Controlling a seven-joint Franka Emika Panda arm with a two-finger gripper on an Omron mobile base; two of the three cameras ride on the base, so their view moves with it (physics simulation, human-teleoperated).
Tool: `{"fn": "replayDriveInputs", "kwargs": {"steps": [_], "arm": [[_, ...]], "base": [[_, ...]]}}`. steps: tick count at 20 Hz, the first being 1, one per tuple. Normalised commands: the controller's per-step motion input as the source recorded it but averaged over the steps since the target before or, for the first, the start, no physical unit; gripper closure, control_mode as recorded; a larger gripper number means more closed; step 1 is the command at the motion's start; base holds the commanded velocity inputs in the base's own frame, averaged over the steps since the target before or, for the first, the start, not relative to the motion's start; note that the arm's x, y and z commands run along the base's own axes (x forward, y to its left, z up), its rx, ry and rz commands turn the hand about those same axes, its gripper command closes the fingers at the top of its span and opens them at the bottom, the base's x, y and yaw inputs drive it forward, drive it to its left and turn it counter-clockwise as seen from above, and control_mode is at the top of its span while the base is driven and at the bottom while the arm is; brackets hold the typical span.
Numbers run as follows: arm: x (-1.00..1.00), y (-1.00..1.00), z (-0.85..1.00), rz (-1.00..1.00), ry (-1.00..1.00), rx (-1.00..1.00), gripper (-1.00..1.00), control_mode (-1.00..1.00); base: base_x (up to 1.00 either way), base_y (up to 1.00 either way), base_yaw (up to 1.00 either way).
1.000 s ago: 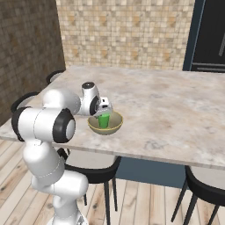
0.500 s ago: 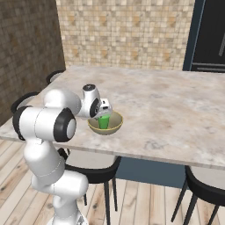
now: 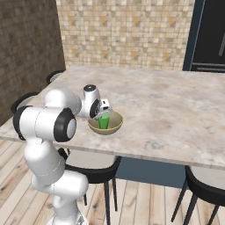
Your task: Place the cup inside the bowl on the dining table and move the bowl to any counter.
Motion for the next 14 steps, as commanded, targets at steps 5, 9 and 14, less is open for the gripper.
{"fn": "replayDriveInputs", "kwargs": {"steps": [5,9,14], "arm": [[0.0,0.0,-0.07,0.03,0.0,0.0,1.0,-1.0],[0.0,0.0,-0.01,0.01,0.0,0.0,1.0,-1.0],[0.0,0.0,0.0,0.0,0.0,0.0,-1.0,-1.0]], "base": [[0.0,0.0,0.0],[0.0,0.0,0.0],[0.0,0.0,0.0]]}}
